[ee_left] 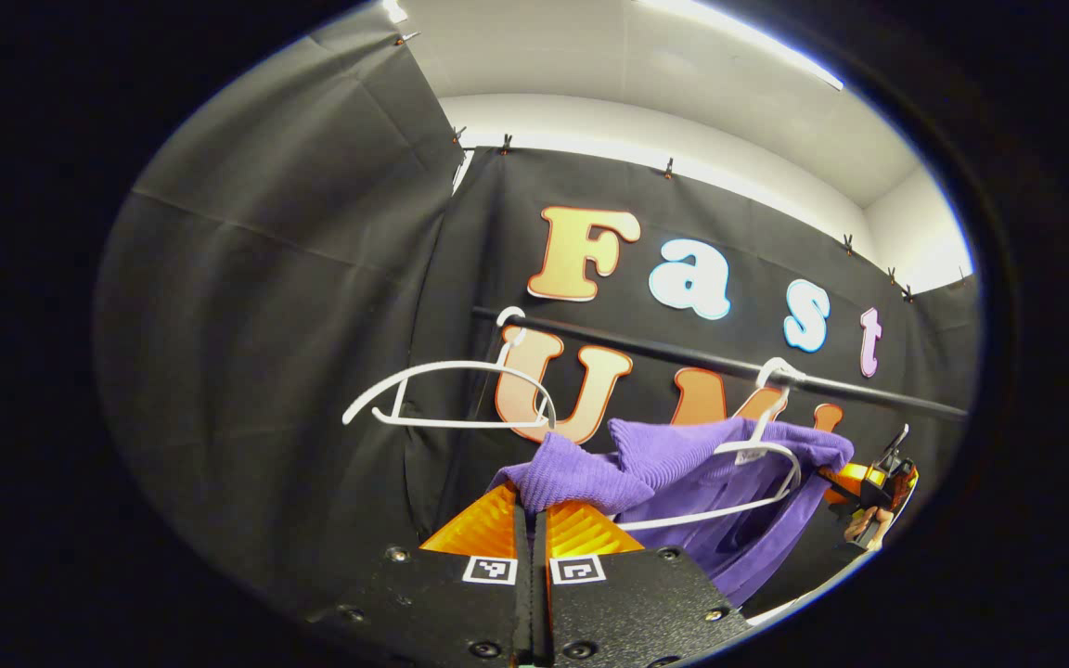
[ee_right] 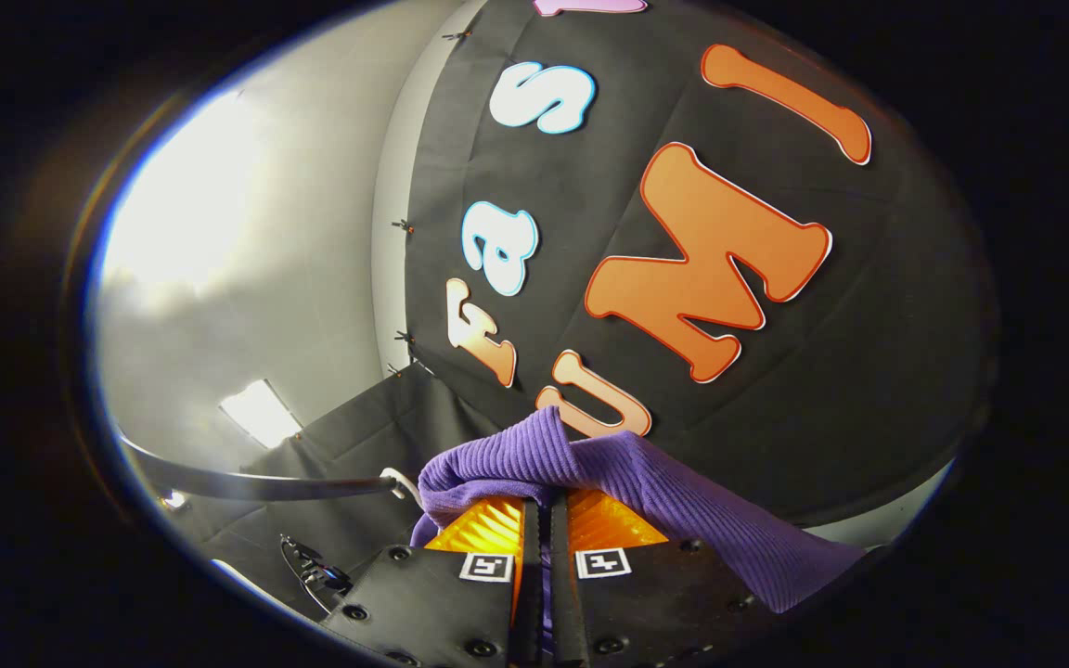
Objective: Grasp the clothes on the hanger with both hands and then place them into the laundry hamper below.
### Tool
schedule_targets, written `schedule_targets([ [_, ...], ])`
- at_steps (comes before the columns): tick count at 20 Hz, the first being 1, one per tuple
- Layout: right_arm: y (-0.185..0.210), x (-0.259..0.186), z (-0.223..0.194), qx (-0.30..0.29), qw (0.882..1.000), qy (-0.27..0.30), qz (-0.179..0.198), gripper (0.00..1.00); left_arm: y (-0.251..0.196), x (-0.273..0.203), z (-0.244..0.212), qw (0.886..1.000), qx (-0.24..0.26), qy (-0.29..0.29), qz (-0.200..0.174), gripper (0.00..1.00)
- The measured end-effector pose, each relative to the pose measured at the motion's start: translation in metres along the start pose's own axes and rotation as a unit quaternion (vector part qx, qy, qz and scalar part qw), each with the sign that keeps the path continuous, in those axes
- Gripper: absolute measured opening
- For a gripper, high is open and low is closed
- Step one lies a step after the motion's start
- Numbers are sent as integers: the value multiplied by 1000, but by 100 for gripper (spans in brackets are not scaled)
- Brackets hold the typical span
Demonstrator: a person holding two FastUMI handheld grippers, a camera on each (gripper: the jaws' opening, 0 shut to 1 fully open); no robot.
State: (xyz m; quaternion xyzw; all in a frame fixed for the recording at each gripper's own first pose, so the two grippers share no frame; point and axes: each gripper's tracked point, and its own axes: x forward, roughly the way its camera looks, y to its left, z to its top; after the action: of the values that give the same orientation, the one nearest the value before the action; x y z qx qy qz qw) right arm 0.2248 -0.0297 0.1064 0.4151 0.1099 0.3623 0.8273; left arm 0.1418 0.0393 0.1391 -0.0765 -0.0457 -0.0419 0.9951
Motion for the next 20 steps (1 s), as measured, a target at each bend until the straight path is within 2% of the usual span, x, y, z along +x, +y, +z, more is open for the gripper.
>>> schedule_targets([
  [4,5,2,16,3,1000,6,9,11,3,15,28,1000,-8,-21,-2,0],
  [6,8,-5,32,5,1000,-8,11,11,11,20,38,1000,-10,-26,3,0],
  [8,-1,-9,52,-2,1000,-31,-5,11,15,23,47,999,-13,-30,0,1],
  [10,-11,-12,55,-9,999,-38,-24,11,10,29,51,999,-17,-30,-14,0],
  [17,-46,-10,69,3,996,-61,-64,12,5,50,23,999,32,2,-11,0],
  [20,-66,-4,72,4,994,-74,-82,12,11,51,0,1000,22,21,-4,0],
])
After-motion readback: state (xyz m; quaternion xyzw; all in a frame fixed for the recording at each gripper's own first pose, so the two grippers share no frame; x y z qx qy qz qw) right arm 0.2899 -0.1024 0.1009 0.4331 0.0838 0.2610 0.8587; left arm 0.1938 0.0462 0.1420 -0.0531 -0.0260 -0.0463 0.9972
